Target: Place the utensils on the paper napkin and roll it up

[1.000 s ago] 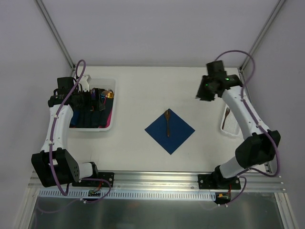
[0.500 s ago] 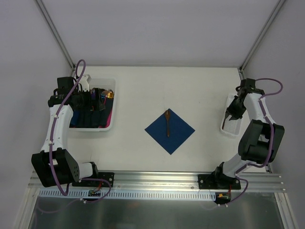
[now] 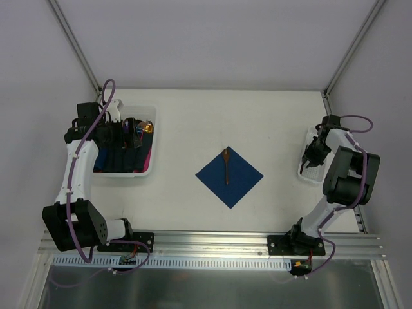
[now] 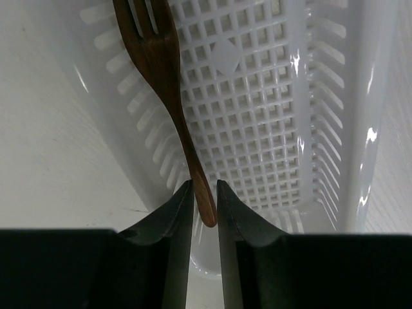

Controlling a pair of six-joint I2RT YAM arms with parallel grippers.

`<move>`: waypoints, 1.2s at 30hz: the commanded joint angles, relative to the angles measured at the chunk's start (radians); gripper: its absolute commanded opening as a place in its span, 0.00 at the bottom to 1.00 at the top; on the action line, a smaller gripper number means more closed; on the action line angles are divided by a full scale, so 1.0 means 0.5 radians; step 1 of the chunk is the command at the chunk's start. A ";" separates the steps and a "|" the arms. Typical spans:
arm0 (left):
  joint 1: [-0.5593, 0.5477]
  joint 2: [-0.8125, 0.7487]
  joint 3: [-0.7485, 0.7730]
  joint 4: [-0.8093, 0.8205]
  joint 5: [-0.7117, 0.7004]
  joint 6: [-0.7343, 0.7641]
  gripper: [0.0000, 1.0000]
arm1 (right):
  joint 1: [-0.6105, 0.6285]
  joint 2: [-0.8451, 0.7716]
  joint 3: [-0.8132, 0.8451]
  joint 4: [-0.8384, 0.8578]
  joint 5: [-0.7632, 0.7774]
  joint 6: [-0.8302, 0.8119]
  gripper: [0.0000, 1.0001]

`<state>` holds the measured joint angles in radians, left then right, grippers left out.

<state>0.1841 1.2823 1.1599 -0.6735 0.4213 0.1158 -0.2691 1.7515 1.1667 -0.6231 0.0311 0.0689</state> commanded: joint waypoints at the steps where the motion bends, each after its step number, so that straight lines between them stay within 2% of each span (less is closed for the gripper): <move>1: -0.003 0.012 0.085 0.006 0.087 -0.005 0.99 | -0.017 0.028 -0.011 0.129 -0.041 -0.033 0.25; 8: -0.003 0.028 0.086 0.006 0.111 -0.014 0.99 | -0.020 0.135 0.001 0.197 -0.148 -0.052 0.26; 13: -0.003 0.028 0.098 0.006 0.102 -0.011 0.99 | -0.020 0.206 0.071 0.108 0.020 -0.076 0.25; 16: -0.003 0.022 0.107 0.006 0.096 -0.014 0.99 | -0.020 0.218 0.087 0.053 0.091 -0.079 0.21; 19: -0.003 0.025 0.113 0.006 0.096 -0.014 0.99 | -0.023 0.215 0.090 0.031 0.107 -0.086 0.13; 20: -0.006 0.028 0.113 0.006 0.096 -0.011 0.99 | -0.023 0.215 0.096 0.028 0.100 -0.086 0.06; 23: -0.006 0.022 0.110 0.003 0.099 -0.008 0.99 | -0.020 0.188 0.109 0.013 0.048 -0.098 0.00; 26: -0.003 0.003 0.104 0.006 0.099 0.005 0.99 | -0.017 0.090 0.142 -0.021 0.021 -0.116 0.00; 32: 0.021 -0.030 0.159 0.003 0.191 0.026 0.99 | -0.008 -0.306 0.179 -0.125 -0.139 -0.076 0.00; 36: 0.101 -0.015 0.263 0.000 0.417 0.002 0.99 | 0.047 -0.603 0.191 -0.131 -0.472 -0.079 0.00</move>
<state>0.1978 1.2903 1.2167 -0.6800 0.5079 0.1188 -0.2661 1.5784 1.2144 -0.6601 -0.0669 0.0330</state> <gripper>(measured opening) 0.987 0.030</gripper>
